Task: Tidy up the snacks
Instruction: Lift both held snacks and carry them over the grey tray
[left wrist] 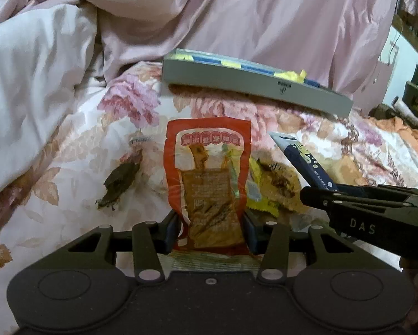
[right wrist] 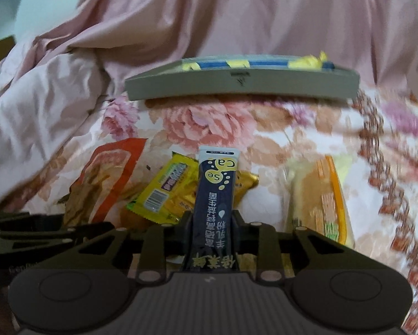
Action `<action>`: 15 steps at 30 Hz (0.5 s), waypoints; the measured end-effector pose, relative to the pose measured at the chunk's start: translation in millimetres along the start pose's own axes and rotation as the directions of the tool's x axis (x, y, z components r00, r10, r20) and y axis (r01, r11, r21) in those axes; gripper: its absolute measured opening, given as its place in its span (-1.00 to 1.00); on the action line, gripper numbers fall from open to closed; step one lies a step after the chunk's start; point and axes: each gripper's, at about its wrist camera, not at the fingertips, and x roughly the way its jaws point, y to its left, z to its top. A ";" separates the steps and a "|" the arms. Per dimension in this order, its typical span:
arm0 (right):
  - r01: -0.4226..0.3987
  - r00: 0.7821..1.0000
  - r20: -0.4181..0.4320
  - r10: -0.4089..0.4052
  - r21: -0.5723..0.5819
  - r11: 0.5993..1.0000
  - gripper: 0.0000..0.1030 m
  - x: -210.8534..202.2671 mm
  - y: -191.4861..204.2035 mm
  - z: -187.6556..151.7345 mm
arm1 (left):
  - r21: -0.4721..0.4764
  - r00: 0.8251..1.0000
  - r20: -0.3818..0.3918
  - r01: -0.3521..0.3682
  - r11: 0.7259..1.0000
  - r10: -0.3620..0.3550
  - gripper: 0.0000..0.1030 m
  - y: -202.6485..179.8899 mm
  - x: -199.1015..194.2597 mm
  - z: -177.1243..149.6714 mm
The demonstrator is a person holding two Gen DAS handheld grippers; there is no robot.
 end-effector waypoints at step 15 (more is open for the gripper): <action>0.029 0.987 0.157 -0.021 -0.050 0.998 -0.40 -28.5 -4.4 18.3 | -0.028 0.996 0.089 -0.016 0.999 0.019 -0.05 -26.9 -9.1 47.0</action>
